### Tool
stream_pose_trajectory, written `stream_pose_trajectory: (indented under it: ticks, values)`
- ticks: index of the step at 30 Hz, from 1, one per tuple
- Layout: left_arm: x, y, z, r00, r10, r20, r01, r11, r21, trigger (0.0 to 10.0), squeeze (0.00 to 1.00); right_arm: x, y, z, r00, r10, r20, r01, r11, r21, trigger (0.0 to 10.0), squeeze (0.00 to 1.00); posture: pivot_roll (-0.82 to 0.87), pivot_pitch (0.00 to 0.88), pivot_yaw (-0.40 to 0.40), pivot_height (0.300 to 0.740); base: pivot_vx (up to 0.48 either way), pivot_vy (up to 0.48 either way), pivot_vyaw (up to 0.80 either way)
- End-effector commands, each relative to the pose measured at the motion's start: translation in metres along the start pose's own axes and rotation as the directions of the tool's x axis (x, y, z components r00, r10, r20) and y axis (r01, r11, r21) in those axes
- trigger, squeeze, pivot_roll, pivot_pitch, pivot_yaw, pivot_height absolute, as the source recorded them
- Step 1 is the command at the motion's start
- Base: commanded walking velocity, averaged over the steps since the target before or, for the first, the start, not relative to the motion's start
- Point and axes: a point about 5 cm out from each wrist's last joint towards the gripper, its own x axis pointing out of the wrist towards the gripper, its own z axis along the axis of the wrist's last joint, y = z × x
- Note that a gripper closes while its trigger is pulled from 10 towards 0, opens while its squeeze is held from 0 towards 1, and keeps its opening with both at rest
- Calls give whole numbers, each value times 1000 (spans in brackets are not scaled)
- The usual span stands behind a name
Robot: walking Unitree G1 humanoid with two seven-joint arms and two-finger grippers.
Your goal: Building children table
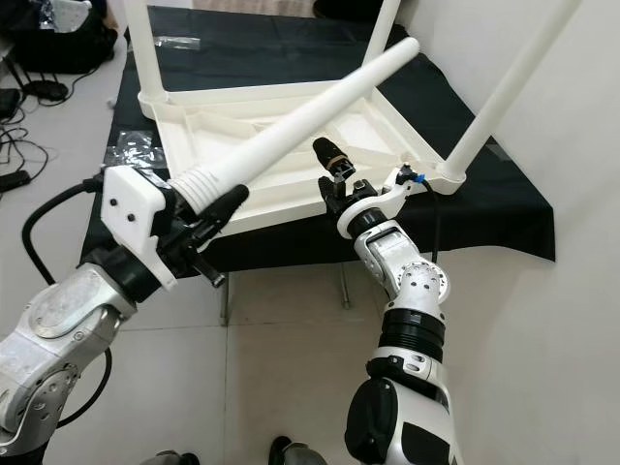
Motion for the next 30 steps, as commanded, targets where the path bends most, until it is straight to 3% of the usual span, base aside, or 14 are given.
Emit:
stream_pose_trajectory:
  ticks: [1,4,8,10,11,13,15,17,19,21,30]
  values:
    - [-1,0,7,999,2,41,-3,1000,16,10000,0,-1,-5,3,1000,-11,14,11,1000,10,10000,0,81,172,-168,740,0,0,0]
    - [0,3,9,998,12,58,-14,1000,25,10000,0,-6,-15,5,1000,-24,7,23,999,32,10000,0,83,169,-167,740,0,0,0]
    - [-1,2,8,999,4,53,-6,999,36,10000,0,-9,-14,6,1000,10,5,-11,998,60,10000,0,83,167,-169,740,0,0,0]
    - [-3,-2,4,999,-12,44,10,1000,28,10000,0,-13,0,10,987,162,-1,-161,980,118,10000,0,83,166,-165,740,0,0,0]
    - [-3,-2,4,999,-12,44,10,1000,28,10000,0,-13,0,10,987,162,-1,-161,980,118,10000,0,83,166,-165,740,0,0,0]
    - [-3,-6,3,999,-28,45,27,999,19,10000,0,-14,16,14,958,286,-10,-282,949,144,10000,0,81,164,-163,740,0,0,0]
    - [-3,-7,3,998,-30,46,29,999,18,10000,0,-14,20,15,951,310,-14,-305,941,146,10000,0,81,164,-163,740,0,0,0]
    - [-3,-8,2,998,-33,46,32,999,12,10000,0,-16,34,14,911,408,-53,-395,904,165,10000,0,78,158,-163,740,0,0,0]
    - [-3,-8,2,998,-33,46,32,999,12,10000,0,-16,34,14,911,408,-53,-395,904,165,10000,0,78,158,-163,740,0,0,0]
    - [-2,-11,1,998,-38,46,38,999,3,10000,0,-15,42,9,883,460,-97,-438,880,184,10000,0,78,158,-163,740,0,0,0]
    - [-1,-16,-1,997,-47,54,49,999,-24,10000,0,-11,47,-6,862,483,-156,-446,868,219,10000,0,79,154,-161,740,0,0,0]
